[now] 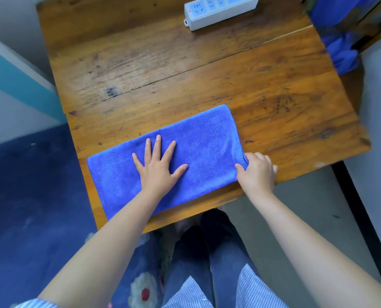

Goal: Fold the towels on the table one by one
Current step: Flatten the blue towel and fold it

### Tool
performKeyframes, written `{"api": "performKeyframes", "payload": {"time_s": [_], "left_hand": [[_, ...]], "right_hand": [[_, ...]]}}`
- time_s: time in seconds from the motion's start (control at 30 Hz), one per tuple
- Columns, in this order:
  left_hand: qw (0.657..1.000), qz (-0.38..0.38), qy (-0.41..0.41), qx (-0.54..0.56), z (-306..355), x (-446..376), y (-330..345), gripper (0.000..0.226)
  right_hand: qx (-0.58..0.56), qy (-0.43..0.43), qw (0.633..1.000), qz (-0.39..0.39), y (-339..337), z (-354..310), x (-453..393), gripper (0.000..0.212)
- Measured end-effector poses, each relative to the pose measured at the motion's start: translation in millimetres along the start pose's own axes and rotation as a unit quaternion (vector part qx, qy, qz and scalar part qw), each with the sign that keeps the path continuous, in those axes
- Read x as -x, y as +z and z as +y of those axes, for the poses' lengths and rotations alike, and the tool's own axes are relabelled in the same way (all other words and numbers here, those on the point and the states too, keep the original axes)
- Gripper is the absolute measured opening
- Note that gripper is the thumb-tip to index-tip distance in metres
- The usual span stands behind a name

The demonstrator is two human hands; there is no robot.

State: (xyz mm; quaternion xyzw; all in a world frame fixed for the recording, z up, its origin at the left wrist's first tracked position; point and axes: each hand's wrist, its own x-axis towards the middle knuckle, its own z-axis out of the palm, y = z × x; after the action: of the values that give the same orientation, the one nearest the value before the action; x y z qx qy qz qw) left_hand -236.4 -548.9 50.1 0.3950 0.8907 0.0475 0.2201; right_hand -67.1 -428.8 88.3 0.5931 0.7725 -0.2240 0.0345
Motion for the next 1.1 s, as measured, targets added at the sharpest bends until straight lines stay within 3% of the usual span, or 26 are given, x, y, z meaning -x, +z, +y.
{"api": "performKeyframes", "payload": {"time_s": [0.23,0.33,0.4,0.47,0.53,0.6,0.67,0.73,0.83,0.93,1.1], "left_hand": [[0.997,-0.031,-0.054,0.045,31.3,-37.5,-16.0,0.067],[0.983,0.002,-0.082,0.162,35.0,-45.7,-35.5,0.047],[0.930,0.037,-0.109,0.350,27.6,-47.2,-53.2,0.033],[0.838,0.031,-0.150,0.524,18.2,-45.6,-74.8,0.022],[0.773,0.011,-0.186,0.607,5.7,-46.3,-93.9,0.024],[0.746,-0.022,-0.191,0.637,-3.7,-46.5,-105.7,0.026],[0.772,-0.050,-0.162,0.613,-9.6,-42.3,-112.2,0.024],[0.837,-0.066,-0.109,0.533,-13.6,-34.5,-113.7,0.026],[0.906,-0.009,-0.094,0.413,-23.6,-26.7,-108.4,0.048],[0.906,0.060,-0.106,0.406,-39.9,-20.9,-106.9,0.048],[0.856,0.016,-0.193,0.480,-76.4,-17.2,-104.6,0.044]], "right_hand": [[-0.073,-0.119,0.986,0.088,-29.4,-15.3,-38.5,0.026],[-0.118,-0.207,0.964,0.121,-45.5,-30.2,-41.8,0.017],[-0.143,-0.271,0.944,0.121,-48.2,-40.2,-29.7,0.011],[-0.162,-0.317,0.930,0.096,-44.8,-46.9,-12.6,0.010],[-0.177,-0.351,0.918,0.054,-35.8,-51.8,6.8,0.012],[-0.190,-0.368,0.910,0.009,-25.1,-55.3,24.1,0.014],[-0.200,-0.374,0.905,-0.031,-13.1,-59.8,40.3,0.015],[-0.204,-0.375,0.903,-0.056,-3.4,-64.4,53.6,0.015],[-0.211,-0.381,0.897,-0.080,6.9,-71.2,67.2,0.015],[-0.224,-0.386,0.891,-0.085,15.2,-80.2,77.5,0.016],[-0.237,-0.393,0.881,-0.114,35.7,-101.5,95.5,0.017]]}}
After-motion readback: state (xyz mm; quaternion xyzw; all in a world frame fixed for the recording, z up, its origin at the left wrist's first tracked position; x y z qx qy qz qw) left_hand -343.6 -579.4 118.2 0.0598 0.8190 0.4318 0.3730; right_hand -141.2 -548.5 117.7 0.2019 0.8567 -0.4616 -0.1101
